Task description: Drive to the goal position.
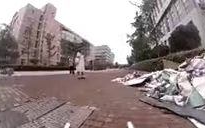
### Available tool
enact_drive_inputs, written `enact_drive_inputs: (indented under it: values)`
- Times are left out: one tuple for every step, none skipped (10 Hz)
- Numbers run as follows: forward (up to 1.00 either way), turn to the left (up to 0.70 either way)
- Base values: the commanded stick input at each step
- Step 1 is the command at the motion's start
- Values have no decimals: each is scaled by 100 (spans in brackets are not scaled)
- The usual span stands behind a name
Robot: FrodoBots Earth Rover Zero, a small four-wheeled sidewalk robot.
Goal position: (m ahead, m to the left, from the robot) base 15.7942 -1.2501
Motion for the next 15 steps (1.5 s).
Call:
enact_drive_inputs:
  values:
    - [60,0]
    - [60,0]
    - [60,0]
    - [60,0]
    - [60,0]
    - [60,0]
    - [60,0]
    - [60,0]
    - [60,0]
    - [60,15]
    - [60,15]
    - [60,15]
    - [60,15]
    - [60,15]
    - [60,15]
